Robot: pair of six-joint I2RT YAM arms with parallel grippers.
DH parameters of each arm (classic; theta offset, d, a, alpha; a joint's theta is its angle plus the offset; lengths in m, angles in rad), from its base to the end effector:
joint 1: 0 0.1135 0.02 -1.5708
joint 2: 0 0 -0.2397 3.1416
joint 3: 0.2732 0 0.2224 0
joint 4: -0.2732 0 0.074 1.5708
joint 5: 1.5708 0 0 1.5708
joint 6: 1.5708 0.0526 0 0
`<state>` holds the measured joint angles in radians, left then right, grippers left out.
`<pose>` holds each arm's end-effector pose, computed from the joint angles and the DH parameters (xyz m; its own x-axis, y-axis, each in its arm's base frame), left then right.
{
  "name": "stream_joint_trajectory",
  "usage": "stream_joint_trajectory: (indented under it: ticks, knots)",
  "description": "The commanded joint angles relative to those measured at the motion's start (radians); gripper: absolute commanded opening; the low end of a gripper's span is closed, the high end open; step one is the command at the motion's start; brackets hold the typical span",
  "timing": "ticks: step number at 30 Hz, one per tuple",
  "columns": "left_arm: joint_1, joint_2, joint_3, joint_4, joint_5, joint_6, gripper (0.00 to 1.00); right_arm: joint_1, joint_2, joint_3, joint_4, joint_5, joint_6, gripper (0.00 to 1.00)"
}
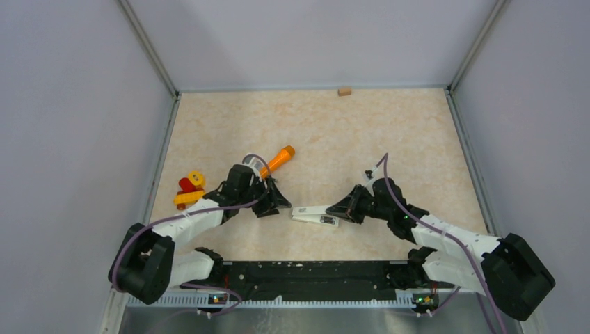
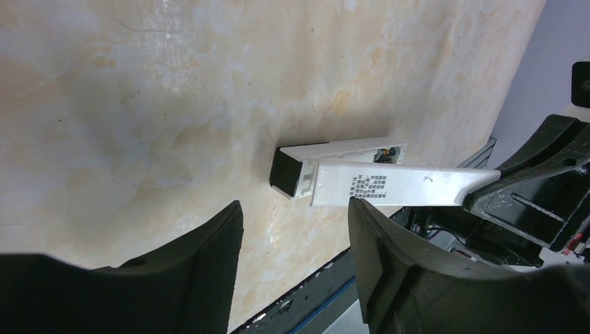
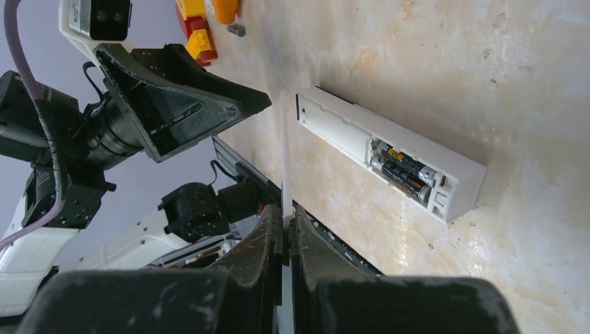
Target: Load the batteries into the remote control
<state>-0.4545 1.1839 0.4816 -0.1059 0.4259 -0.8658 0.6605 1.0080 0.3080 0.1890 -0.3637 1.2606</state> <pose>0.1845 -0.1144 0.1548 -0.9208 -0.3220 -0.2202 -0.0695 0.6908 -0.7197 0.1480 0.1387 0.1639 -0.8972 0.4300 -0.1006 0.1180 0.4529 0.8837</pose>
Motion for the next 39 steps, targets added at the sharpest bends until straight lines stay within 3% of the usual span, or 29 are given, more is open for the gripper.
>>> stream_joint_trajectory:
  ticks: [1, 18, 30, 39]
  knots:
    - [-0.009, 0.022, -0.005, 0.082, -0.007, 0.002, 0.59, 0.026, 0.036, 0.0, 0.104, 0.04, 0.013, 0.0]
    - [-0.023, 0.078, -0.024, 0.137, 0.003, 0.001, 0.54, 0.034, 0.013, -0.046, 0.019, 0.064, -0.053, 0.0]
    - [-0.052, 0.12, -0.018, 0.15, -0.004, -0.008, 0.54, 0.039, 0.069, -0.04, -0.122, 0.085, -0.096, 0.0]
    - [-0.072, 0.155, -0.007, 0.155, -0.012, -0.007, 0.53, 0.041, 0.136, -0.037, -0.105, 0.098, -0.13, 0.0]
